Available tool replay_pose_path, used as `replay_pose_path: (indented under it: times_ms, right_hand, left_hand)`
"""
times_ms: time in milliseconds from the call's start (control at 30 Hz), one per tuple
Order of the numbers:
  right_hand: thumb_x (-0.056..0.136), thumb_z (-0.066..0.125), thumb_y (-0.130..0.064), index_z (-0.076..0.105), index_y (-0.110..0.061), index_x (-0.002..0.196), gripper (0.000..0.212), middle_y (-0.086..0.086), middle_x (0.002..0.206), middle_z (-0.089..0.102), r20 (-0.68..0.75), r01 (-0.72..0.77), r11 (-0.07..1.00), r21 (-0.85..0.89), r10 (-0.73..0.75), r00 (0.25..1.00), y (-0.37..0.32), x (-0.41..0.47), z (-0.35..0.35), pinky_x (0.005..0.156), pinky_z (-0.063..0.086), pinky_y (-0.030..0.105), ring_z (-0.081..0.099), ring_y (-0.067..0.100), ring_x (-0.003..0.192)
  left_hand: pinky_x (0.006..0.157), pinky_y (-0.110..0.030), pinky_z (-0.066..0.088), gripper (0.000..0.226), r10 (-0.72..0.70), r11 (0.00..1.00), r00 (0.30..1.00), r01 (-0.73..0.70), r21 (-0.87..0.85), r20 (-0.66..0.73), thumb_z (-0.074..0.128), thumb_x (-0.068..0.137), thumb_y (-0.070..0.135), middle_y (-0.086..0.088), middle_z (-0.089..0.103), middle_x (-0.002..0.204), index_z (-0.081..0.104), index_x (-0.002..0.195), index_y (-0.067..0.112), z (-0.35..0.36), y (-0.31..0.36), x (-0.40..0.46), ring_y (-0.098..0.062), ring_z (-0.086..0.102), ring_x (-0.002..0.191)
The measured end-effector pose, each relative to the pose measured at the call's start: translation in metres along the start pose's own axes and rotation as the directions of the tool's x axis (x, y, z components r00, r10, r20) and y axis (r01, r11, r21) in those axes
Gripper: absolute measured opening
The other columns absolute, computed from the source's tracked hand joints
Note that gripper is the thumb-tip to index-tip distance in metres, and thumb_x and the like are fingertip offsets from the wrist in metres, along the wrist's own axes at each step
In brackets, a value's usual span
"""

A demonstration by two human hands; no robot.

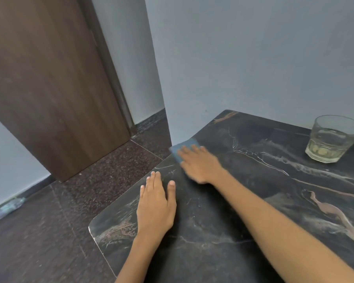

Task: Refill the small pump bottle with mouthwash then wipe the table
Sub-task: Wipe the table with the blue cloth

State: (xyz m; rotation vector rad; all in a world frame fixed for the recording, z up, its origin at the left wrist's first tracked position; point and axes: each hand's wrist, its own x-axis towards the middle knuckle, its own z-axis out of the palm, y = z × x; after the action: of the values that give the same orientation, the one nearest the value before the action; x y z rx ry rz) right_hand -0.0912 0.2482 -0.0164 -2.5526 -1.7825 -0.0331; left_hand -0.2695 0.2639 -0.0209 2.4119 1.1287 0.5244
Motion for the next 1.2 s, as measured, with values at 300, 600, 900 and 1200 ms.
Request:
replay_pose_path:
  times_ms: [300,600,900,1200]
  right_hand:
    - [0.099,0.023,-0.037,0.015,-0.032,0.147,0.05,-0.012,0.155,0.011,-0.05,0.336,0.926,0.169,-0.333,0.942,0.017,-0.122,-0.002,0.114,-0.006,0.028,0.0,0.008,0.142]
    - [0.1,0.012,-0.032,0.006,-0.019,0.149,0.051,0.002,0.157,0.003,0.082,-0.341,0.937,0.07,0.336,0.938,0.174,-0.029,-0.007,0.116,0.004,0.04,0.004,0.022,0.143]
    - [0.101,0.018,-0.031,0.012,-0.016,0.148,0.05,0.005,0.156,0.008,0.064,-0.022,0.996,0.091,0.016,0.998,0.117,0.016,-0.005,0.115,0.006,0.041,0.007,0.028,0.142]
    - [0.098,0.016,-0.047,0.009,-0.027,0.149,0.055,-0.007,0.156,0.009,0.024,-0.124,0.989,0.079,0.122,0.992,0.138,-0.083,-0.009,0.116,0.006,0.033,0.006,0.012,0.143]
  left_hand:
    - [0.115,-0.025,0.0,0.066,0.067,0.997,0.997,-0.066,0.035,-0.036,0.022,0.094,0.05,-0.001,0.016,0.158,0.018,0.149,0.013,-0.002,0.024,-0.008,-0.012,0.008,0.146]
    - [0.117,-0.028,0.003,0.061,0.161,0.96,0.977,-0.189,0.208,0.141,0.023,0.099,0.044,-0.004,0.018,0.157,0.016,0.149,0.01,0.043,0.061,0.048,-0.016,0.01,0.146]
    - [0.116,-0.028,0.002,0.057,0.195,0.966,0.972,-0.214,0.148,0.133,0.027,0.101,0.037,-0.005,0.018,0.157,0.016,0.148,0.008,0.064,0.083,0.078,-0.016,0.011,0.145]
    - [0.116,-0.027,0.003,0.057,0.262,0.958,0.951,-0.277,0.077,0.161,0.027,0.1,0.038,-0.003,0.019,0.157,0.016,0.149,0.01,0.071,0.098,0.077,-0.015,0.01,0.146]
